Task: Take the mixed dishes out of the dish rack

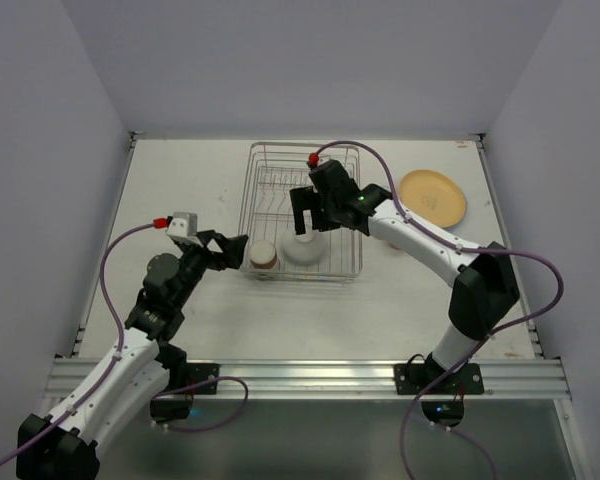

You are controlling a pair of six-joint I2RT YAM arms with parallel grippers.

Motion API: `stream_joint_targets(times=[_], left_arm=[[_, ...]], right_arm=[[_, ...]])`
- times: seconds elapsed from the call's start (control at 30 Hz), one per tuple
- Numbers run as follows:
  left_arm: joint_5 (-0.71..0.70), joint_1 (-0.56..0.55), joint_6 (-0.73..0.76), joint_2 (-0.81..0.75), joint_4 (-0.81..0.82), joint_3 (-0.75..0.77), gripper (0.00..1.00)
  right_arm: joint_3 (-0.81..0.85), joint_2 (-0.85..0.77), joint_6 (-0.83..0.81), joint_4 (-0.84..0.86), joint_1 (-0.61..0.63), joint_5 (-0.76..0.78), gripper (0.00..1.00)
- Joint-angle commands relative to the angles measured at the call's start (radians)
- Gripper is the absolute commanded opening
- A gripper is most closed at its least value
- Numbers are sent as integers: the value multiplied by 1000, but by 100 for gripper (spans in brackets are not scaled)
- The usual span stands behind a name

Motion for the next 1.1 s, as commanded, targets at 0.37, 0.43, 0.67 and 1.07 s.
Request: stream_joint_targets(times=[0.37, 0.43, 0.67, 1.07], left_arm=[[-1, 2, 18, 1, 6, 1, 100], [-1, 2, 18, 3, 8, 1, 100], [-1, 0, 20, 6, 8, 1, 100], [-1, 0, 21, 20, 8, 4, 100]], right_arm=[[129, 172, 76, 13, 40, 109, 99], [130, 188, 79, 17, 40, 108, 99], [153, 238, 100, -10, 40, 129, 96], [109, 238, 117, -18, 38, 131, 79]])
